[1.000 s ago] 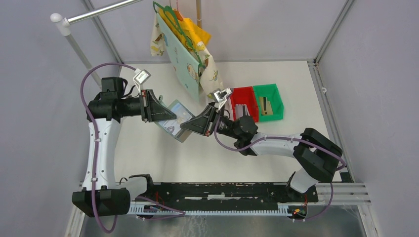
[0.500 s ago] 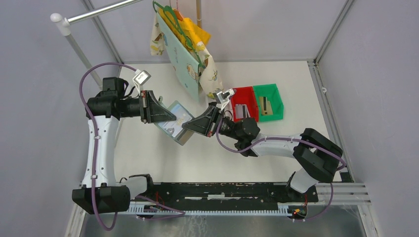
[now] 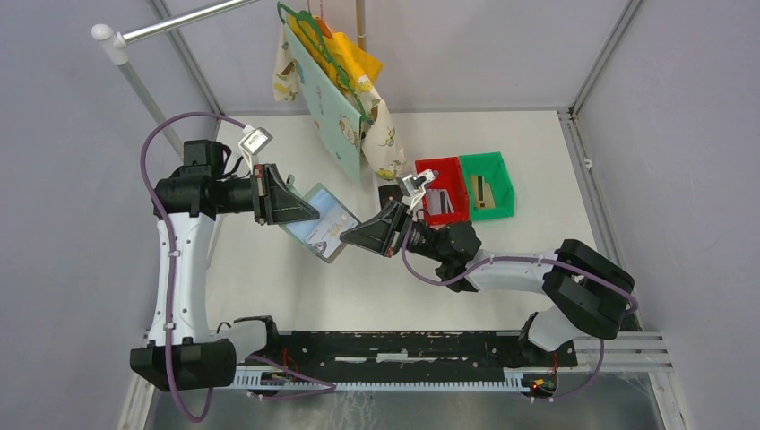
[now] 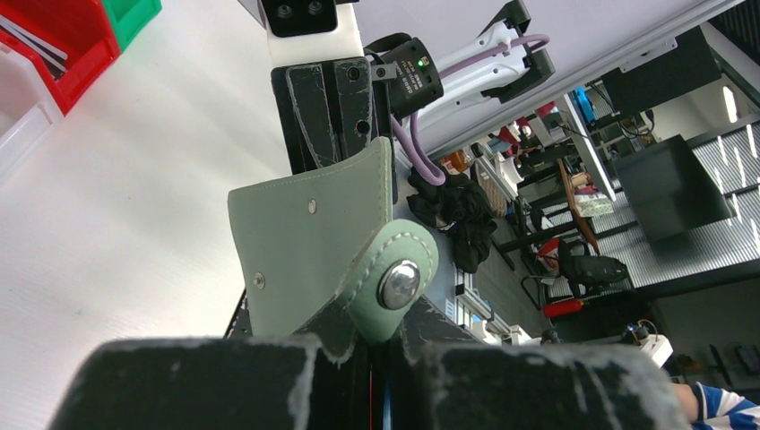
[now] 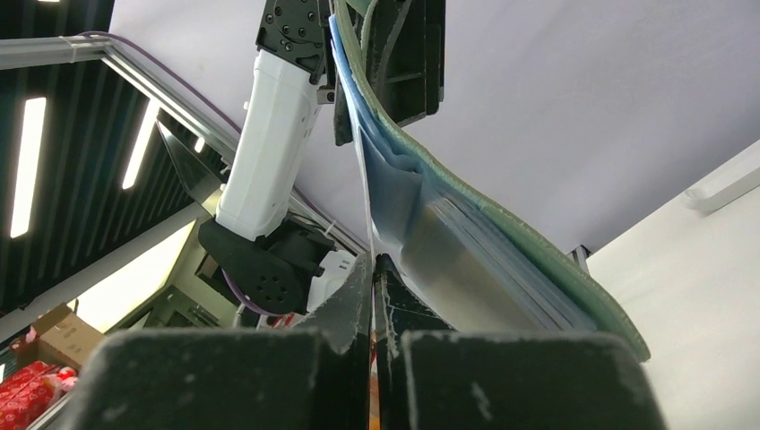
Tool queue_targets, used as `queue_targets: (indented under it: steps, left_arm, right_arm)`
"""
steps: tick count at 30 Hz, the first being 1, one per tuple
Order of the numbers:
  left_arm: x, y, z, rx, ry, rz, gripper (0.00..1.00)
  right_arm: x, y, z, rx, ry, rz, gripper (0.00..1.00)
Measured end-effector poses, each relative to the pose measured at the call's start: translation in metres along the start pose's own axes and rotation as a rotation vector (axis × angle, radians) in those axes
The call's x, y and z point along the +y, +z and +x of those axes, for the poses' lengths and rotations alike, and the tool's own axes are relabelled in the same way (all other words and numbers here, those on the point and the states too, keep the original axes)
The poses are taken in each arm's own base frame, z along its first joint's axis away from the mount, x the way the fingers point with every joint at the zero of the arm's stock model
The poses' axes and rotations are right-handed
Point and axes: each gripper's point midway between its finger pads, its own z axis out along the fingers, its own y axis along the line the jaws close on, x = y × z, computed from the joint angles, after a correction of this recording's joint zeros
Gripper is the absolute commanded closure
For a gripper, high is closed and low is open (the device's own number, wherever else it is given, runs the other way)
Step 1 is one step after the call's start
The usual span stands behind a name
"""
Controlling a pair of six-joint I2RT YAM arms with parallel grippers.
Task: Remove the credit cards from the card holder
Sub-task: Remove the credit card from the card holder.
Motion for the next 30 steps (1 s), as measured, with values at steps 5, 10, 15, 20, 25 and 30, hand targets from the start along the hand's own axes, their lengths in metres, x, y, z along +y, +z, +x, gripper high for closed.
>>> queue_targets:
  steps: [5,10,15,20,25,30]
  left_arm:
    - [0.000,0.000,0.000,-0.001,0.000,0.001,0.98]
    - [0.000,0.000,0.000,-0.001,-0.007,0.003,0.97]
    - [0.002,0.000,-0.001,0.001,-0.032,0.003,0.98]
    - [0.001,-0.001,-0.002,-0.001,-0.029,-0.004,0.98]
    - [0.007,-0.005,-0.006,-0.017,-0.020,-0.035,0.98]
    - [0.018,-0.010,-0.014,-0.027,0.004,-0.099,0.98]
  right_arm:
    - [0.000,0.000,0.000,-0.002,-0.005,-0.001,0.68]
    - [0.008,0.008,-0.006,-0.019,0.001,-0.041,0.82]
    - [0.013,0.014,-0.010,-0.035,0.024,-0.073,1.00]
    - [0.012,0.008,-0.008,-0.038,0.032,-0.063,1.00]
    - [0.006,0.000,-0.002,-0.007,0.011,-0.001,1.00]
    - [-0.007,-0.019,0.002,0.085,-0.049,0.121,1.00]
